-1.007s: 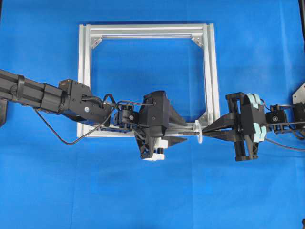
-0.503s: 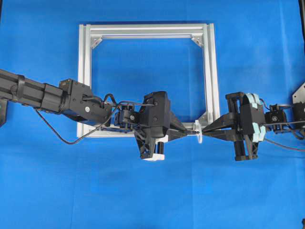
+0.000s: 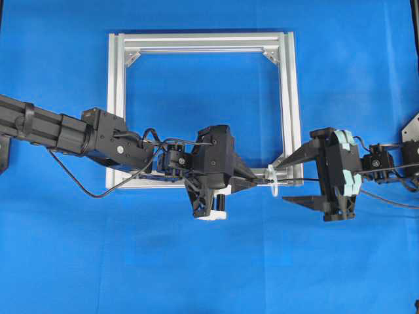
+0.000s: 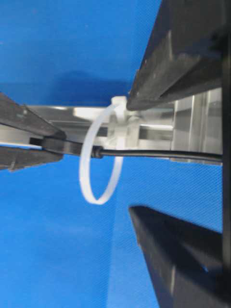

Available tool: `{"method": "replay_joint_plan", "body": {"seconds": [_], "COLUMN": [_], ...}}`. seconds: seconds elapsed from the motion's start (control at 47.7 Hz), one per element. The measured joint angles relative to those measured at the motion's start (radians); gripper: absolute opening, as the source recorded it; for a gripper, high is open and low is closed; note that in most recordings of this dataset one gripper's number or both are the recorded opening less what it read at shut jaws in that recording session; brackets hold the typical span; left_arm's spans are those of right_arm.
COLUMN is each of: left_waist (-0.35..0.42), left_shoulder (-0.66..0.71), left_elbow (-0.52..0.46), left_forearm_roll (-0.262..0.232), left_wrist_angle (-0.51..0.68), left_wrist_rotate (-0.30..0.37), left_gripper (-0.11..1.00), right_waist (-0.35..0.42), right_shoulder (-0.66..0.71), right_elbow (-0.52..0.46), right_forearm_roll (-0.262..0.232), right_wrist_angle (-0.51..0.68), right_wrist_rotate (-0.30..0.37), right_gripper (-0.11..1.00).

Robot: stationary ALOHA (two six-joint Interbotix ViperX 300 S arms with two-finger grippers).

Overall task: Insert the wire through the string loop located on the right side.
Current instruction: 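Close the left gripper on the USB plug and open the right gripper, then pull the cable leftward through the loop with the left gripper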

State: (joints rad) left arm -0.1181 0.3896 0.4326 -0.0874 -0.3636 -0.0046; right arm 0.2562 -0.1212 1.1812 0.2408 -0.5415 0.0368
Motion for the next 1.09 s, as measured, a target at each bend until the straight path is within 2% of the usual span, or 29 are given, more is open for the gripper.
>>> {"method": "replay_joint_plan", "body": {"seconds": [0.063,0.357,0.461,0.65,1.091], "left_waist": [0.0,0.0,0.0,-0.002,-0.023], "left_shoulder": [0.0,0.0,-0.018,-0.104,-0.353], "left_elbow": [0.0,0.005,0.04,0.143,0.499], "left_forearm_roll": [0.0,0.0,0.0,0.0,0.0], "left_wrist_angle": [0.0,0.0,0.002,-0.002,-0.064], "left_wrist_rotate": [0.0,0.002,0.002,0.003,-0.014], "left_gripper": [0.08,0.09,0.08,0.08,0.09], "right_waist": [0.0,-0.002,-0.002,-0.002,-0.002], "right_shoulder": [0.0,0.0,0.0,0.0,0.0], "right_elbow": [0.0,0.0,0.0,0.0,-0.002], "right_forearm_roll": [0.0,0.0,0.0,0.0,0.0], "right_wrist_angle": [0.002,0.002,0.002,0.003,0.003], "right_wrist_rotate": [0.0,0.0,0.0,0.0,0.0], "right_gripper": [0.96,0.95,0.95,0.95,0.95]}}
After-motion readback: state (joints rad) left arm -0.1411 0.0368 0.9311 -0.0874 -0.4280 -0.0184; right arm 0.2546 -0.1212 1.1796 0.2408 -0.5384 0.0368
